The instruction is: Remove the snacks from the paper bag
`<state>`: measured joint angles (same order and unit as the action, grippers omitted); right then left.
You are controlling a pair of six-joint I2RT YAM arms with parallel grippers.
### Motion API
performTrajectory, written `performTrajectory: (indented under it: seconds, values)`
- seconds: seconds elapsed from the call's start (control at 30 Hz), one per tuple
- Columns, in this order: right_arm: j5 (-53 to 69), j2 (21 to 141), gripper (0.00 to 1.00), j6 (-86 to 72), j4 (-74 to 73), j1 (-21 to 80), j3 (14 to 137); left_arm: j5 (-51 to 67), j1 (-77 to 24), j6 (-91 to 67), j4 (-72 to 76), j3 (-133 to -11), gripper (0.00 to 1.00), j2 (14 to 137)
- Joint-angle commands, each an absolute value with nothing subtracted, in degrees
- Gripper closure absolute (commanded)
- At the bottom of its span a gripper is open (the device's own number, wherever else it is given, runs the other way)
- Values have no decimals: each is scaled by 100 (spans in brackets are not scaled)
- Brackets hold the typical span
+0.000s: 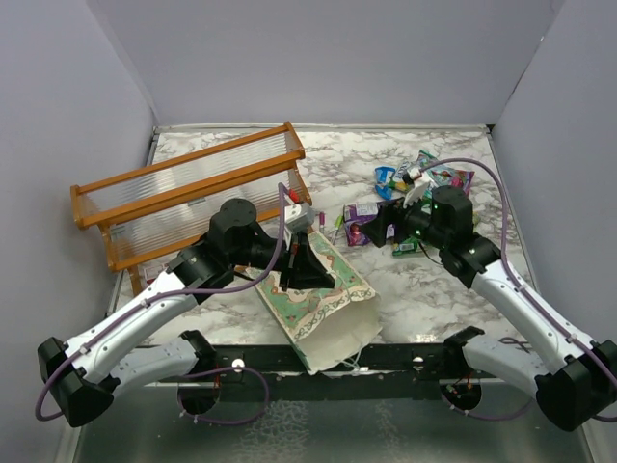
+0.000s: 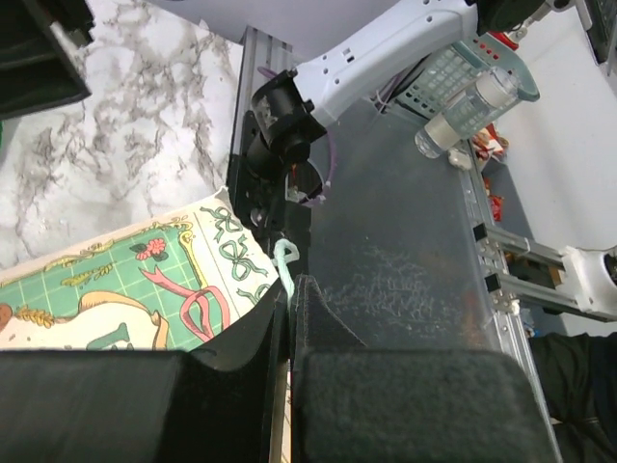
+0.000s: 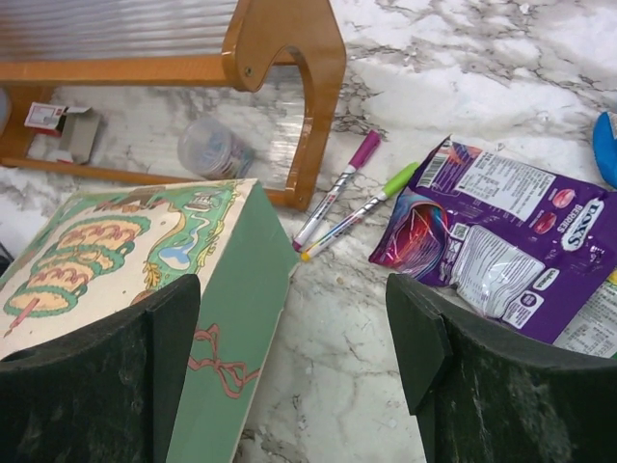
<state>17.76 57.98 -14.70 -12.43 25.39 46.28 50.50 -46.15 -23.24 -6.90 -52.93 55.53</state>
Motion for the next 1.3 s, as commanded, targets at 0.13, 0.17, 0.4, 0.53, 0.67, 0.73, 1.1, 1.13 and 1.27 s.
performTrajectory:
  seconds: [0.13, 0.17, 0.4, 0.53, 0.67, 0.73, 1.1, 1.13, 1.27]
  values:
    - [2373, 4953, 19, -1167, -1260, 2522, 4313, 4016, -4611, -2227, -1790, -5385, 100, 5235]
    - [2583, 4852, 19, -1132, -1180, 2522, 4265, 3895, -4611, -2224, -1767, -5447, 100, 5266]
    - [4130, 4036, 18, -1121, -377, 2542, 4054, 2825, -4605, -1989, -1956, -5734, 100, 4947]
    - [4717, 3421, 15, -1036, 543, 2781, 3575, 2173, -4597, -1801, -2125, -5880, 100, 4735]
    - [4874, 3046, 7, 210, 115, 3341, 3518, 2040, -4597, -1785, -1986, -5873, 100, 4706]
    - [5018, 3080, 6, 1069, -506, 3682, 3674, 2046, -4598, -1755, -1948, -5876, 100, 4766]
    - [3167, 4000, 16, 4818, -2642, 6412, 3970, 2091, -4598, -1798, -1757, -5838, 100, 4629]
    - [2828, 4055, 18, 5025, -2656, 6687, 3905, 2072, -4602, -1824, -1717, -5832, 100, 4594]
    - [1994, 4219, 23, 5341, -2178, 7247, 3710, 2167, -4597, -1897, -1630, -5816, 100, 4523]
